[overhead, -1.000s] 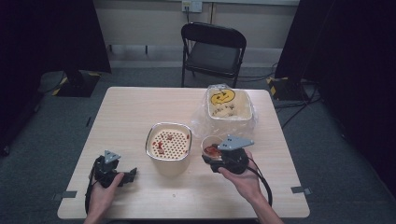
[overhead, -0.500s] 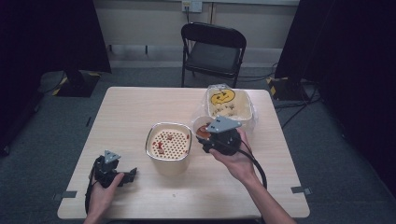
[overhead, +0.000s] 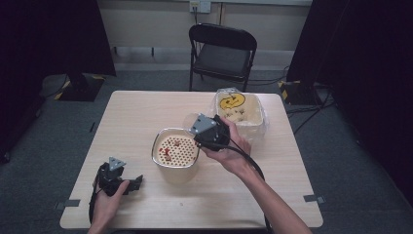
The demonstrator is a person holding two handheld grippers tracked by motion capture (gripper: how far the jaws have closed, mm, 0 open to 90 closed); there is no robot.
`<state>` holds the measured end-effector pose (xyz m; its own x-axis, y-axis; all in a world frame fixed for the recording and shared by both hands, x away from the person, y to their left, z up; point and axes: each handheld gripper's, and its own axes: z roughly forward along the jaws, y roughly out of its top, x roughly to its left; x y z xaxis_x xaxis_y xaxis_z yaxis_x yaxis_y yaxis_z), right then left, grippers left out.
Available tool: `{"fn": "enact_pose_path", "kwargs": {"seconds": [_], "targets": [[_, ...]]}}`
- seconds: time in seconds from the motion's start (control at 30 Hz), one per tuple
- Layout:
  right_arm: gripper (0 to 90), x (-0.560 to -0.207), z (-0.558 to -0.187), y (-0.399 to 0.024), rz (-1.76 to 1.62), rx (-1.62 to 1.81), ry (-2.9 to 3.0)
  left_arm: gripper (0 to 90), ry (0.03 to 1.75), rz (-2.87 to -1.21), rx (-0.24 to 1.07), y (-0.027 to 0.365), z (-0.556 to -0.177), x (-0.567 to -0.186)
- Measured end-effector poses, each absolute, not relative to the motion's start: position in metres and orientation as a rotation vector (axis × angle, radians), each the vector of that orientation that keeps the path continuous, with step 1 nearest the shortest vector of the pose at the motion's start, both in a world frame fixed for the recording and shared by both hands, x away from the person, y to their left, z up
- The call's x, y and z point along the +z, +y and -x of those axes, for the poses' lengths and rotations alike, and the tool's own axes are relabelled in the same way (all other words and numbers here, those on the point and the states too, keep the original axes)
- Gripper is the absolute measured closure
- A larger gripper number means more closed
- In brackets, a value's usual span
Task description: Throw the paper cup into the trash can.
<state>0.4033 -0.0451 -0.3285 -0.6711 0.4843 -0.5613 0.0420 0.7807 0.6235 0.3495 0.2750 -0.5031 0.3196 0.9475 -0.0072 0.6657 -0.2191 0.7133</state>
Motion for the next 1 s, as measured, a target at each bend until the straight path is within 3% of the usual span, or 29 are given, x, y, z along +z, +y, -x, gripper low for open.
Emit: {"fn": "enact_pose_path", "kwargs": {"seconds": [1.0], "targets": [[46.7, -0.361, -0.42, 0.01, 0.051, 0.138, 2.067, 0.0, 1.419, -1.971, 0.588, 0.275, -0.349, -0.503]]}}
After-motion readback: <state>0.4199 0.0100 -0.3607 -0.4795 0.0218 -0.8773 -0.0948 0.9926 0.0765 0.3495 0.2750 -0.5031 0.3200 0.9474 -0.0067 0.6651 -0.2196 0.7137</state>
